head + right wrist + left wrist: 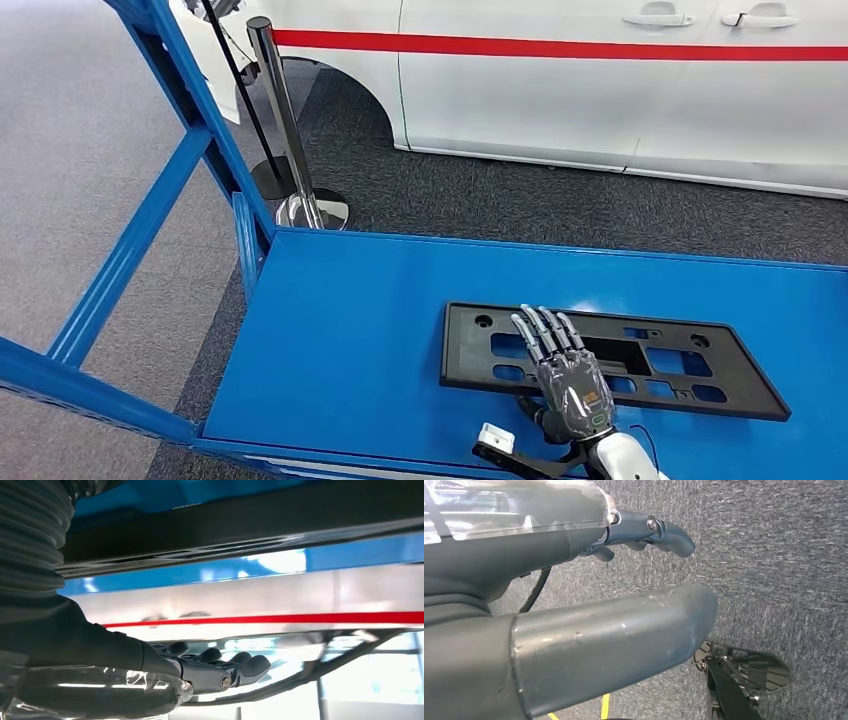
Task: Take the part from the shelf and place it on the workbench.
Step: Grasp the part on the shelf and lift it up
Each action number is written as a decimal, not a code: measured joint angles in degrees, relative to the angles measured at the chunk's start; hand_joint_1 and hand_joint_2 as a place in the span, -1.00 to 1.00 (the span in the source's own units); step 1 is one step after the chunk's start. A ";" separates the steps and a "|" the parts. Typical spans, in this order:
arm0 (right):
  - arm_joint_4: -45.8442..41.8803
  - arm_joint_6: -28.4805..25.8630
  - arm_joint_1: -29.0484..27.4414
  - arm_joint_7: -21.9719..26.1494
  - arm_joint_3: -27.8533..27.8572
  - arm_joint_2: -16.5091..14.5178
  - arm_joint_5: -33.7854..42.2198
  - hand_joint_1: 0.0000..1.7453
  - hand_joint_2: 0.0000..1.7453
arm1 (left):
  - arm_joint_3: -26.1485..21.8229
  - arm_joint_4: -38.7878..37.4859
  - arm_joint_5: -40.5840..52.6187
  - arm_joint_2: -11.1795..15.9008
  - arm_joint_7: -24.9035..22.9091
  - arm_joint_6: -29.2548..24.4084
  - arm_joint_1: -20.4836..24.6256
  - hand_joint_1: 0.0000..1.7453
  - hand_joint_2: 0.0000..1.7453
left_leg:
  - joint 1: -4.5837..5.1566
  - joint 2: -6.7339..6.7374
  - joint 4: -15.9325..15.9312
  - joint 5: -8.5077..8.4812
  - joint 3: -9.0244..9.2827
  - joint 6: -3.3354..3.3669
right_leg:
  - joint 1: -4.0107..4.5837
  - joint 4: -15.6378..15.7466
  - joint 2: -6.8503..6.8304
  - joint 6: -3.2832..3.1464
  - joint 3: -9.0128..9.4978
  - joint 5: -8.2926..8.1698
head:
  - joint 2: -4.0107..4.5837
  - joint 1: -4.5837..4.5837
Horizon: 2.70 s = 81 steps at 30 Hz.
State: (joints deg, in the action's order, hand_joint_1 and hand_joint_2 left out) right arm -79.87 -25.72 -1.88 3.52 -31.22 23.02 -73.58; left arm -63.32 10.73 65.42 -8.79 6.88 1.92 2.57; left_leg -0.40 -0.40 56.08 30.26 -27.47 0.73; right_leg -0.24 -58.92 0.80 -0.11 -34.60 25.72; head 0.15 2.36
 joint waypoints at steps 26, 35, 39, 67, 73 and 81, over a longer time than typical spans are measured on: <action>5.39 -0.60 -1.32 -7.27 6.50 -2.12 -5.56 1.00 1.00 | -1.54 0.00 0.01 0.00 -0.34 -0.52 -0.01 -1.00 -0.50 | 0.04 -0.01 0.01 0.01 0.02 0.01 | -0.05 0.01 0.00 0.01 0.02 0.00 | 0.00 0.00; 2.07 0.09 -2.81 -7.04 7.47 -1.33 -4.53 1.00 1.00 | -2.56 0.00 -0.68 0.00 1.25 1.19 -0.01 -1.00 1.00 | 0.04 0.00 0.01 0.01 0.01 0.01 | -0.05 0.01 0.01 0.01 0.02 0.01 | 0.00 0.00; 1.06 0.13 -3.19 -6.70 7.48 -1.29 -4.41 1.00 1.00 | -2.81 0.00 -0.89 0.00 1.86 1.64 0.00 -1.00 1.00 | 0.03 0.00 0.01 0.01 0.02 0.01 | -0.05 0.01 0.01 0.01 0.02 0.01 | 0.00 0.00; -4.36 -9.34 -5.87 -3.84 7.61 -0.59 -5.99 1.00 1.00 | -3.96 0.00 0.32 0.02 0.67 1.02 0.09 -1.00 1.00 | 0.03 0.00 0.01 0.01 0.00 0.01 | -0.04 0.01 0.01 0.01 0.00 0.01 | 0.00 0.00; -13.15 -13.82 -8.59 -4.31 9.24 -0.07 -14.08 1.00 1.00 | -3.96 0.00 0.41 0.02 0.51 1.21 0.17 -1.00 1.00 | 0.03 0.00 0.00 0.02 -0.01 0.00 | -0.04 0.01 0.02 0.02 -0.01 0.02 | 0.00 0.00; -17.95 -13.91 -9.74 -4.48 10.01 0.00 -15.10 1.00 1.00 | -3.96 0.00 0.57 0.03 0.51 1.26 0.25 -1.00 1.00 | 0.06 0.00 0.04 0.02 -0.01 0.01 | -0.09 0.01 0.01 0.02 0.00 0.02 | 0.00 0.00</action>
State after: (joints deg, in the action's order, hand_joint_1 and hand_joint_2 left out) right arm -97.82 -39.63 -11.62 -0.96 -21.21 23.02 -88.68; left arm -67.28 10.73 65.99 -8.75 7.39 3.18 2.82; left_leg -0.34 -0.40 56.11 30.28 -27.48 0.74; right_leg -0.33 -58.91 0.81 -0.09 -34.60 25.73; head 0.15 2.36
